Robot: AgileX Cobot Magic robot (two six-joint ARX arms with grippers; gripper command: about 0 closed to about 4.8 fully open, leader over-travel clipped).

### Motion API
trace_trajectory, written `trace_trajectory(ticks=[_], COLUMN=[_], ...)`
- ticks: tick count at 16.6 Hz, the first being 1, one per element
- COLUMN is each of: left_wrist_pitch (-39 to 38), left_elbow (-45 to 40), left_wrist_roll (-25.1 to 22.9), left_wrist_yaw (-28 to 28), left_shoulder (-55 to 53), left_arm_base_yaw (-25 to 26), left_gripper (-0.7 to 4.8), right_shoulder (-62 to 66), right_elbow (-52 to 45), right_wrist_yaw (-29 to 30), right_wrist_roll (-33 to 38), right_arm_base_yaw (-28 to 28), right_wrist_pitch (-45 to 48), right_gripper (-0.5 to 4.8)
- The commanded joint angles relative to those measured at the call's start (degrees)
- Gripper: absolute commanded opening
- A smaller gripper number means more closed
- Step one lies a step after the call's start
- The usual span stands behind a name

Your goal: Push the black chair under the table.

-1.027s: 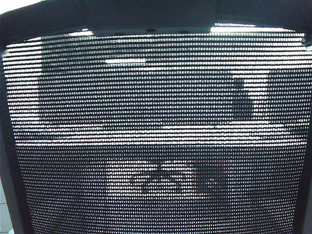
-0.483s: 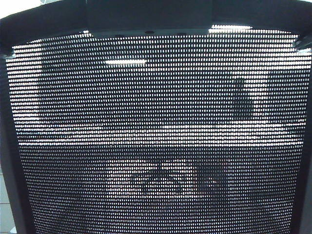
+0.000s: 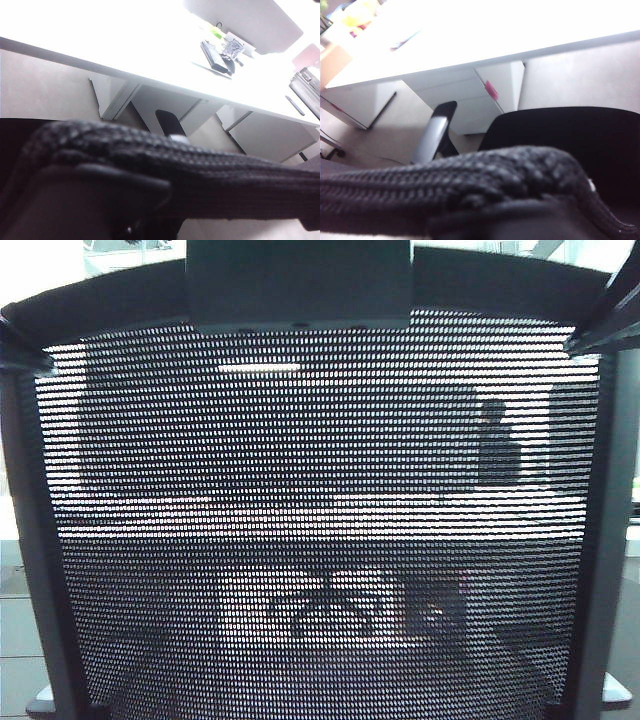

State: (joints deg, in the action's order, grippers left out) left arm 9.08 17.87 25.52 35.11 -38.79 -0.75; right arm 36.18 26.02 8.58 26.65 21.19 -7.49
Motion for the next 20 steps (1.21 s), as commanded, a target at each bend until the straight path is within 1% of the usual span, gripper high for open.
trace_trajectory(ticks=[1, 4, 5, 7, 8, 10, 14, 17, 20], left_wrist_pitch=[8.33, 13.86, 15.30, 18.97, 21.66, 25.16, 30.03, 30.12, 30.49], left_elbow=[0.28, 0.35, 0.35, 0.55, 0.70, 0.76, 2.49, 5.86, 9.44], left_wrist_roll=[-0.07, 0.00, 0.00, -0.04, 0.00, 0.04, 0.00, -0.28, -1.57], left_wrist_yaw=[-4.31, -4.33, -4.50, -5.86, -5.84, -5.92, -6.93, -6.86, -6.84], left_shoulder=[-5.22, -10.40, -11.63, -14.71, -16.70, -19.32, -25.53, -28.79, -32.59], left_arm_base_yaw=[0.39, 0.39, 0.39, 0.39, 0.39, 0.39, 0.39, 0.39, 0.37], left_gripper=[-0.06, -0.06, -0.06, -0.06, -0.06, -0.06, -0.06, -0.06, -0.06], right_shoulder=[2.78, 7.43, 8.76, 13.94, 16.55, 19.17, 24.06, 26.29, 28.04], right_elbow=[0.57, 0.57, 0.57, 0.59, 0.63, 0.74, 4.20, 4.33, 4.55], right_wrist_yaw=[-1.44, 1.95, 2.08, 2.38, 3.37, 3.37, 3.34, 2.93, 2.89], right_wrist_roll=[-1.64, -1.64, -1.64, -1.62, -1.38, -1.36, -1.64, -1.62, -1.64], right_arm_base_yaw=[-4.15, -7.15, -7.48, -7.48, -7.50, -7.50, -7.56, -7.61, -8.02], right_wrist_pitch=[6.23, 10.78, 12.33, 18.49, 21.62, 25.22, 27.87, 31.26, 33.97], right_gripper=[-0.06, -0.06, -0.06, -0.06, -0.06, -0.06, -0.06, -0.06, -0.06])
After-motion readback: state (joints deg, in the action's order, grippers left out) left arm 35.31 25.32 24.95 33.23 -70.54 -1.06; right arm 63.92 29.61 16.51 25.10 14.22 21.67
